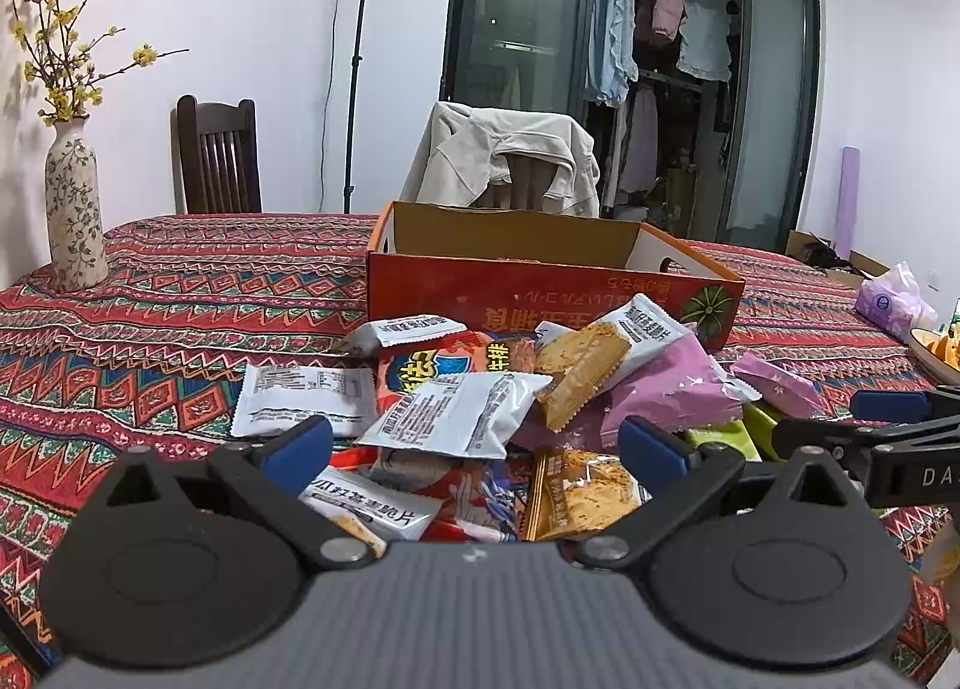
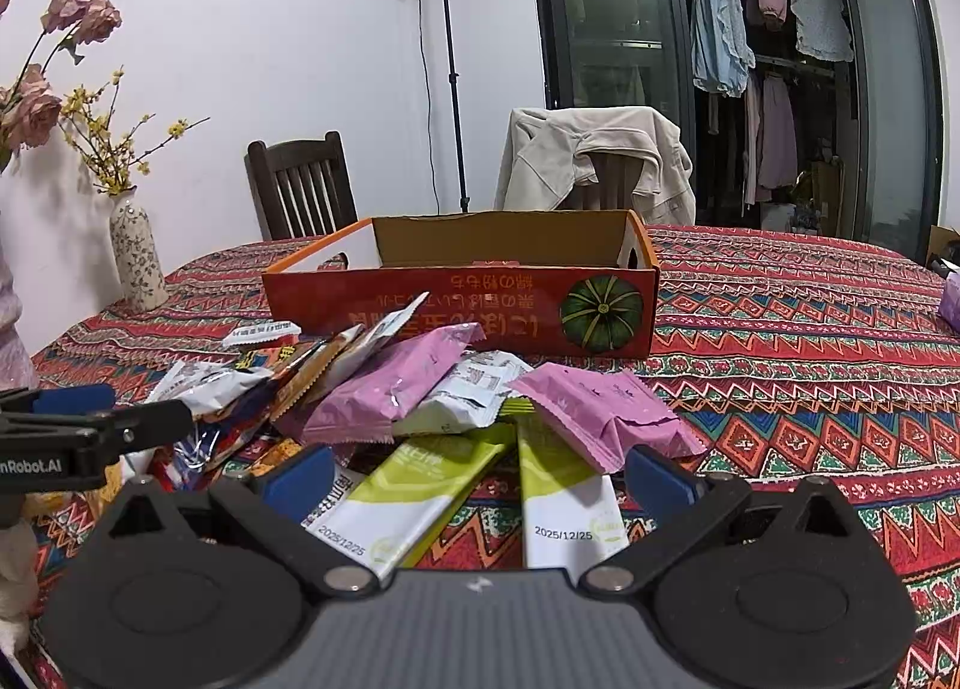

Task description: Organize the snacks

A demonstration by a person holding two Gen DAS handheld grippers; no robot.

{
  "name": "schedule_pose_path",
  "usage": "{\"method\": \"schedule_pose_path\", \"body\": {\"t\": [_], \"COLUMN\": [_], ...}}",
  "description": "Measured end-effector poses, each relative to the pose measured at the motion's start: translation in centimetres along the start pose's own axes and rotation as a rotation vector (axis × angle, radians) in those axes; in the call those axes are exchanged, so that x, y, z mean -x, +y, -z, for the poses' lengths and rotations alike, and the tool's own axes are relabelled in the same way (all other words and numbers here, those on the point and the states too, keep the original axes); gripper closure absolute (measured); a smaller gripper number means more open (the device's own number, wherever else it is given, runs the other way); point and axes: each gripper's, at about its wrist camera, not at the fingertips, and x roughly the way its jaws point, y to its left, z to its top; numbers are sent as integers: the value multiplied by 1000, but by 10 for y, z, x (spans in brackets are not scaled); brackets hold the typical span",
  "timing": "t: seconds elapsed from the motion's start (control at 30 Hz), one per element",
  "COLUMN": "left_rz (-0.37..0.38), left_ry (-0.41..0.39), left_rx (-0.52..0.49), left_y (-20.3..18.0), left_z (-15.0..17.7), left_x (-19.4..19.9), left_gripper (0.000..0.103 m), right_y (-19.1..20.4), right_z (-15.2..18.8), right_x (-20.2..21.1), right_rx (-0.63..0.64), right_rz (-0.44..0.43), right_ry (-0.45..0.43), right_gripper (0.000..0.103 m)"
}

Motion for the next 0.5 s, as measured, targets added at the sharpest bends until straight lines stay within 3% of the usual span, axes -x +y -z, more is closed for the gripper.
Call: {"method": "schedule_pose_path", "body": {"t": [0.5], "left_rz": [5], "left_ry": [2], "left_rx": [4], "left_y": [1], "left_z": [0], "left_x": [1], "left_gripper": [0], "right_y": [0], "right_z": [0], "right_x": [1], "right_rx": [-1], "right_rz": [0], "right_ry": [0], "right_gripper": [0]}}
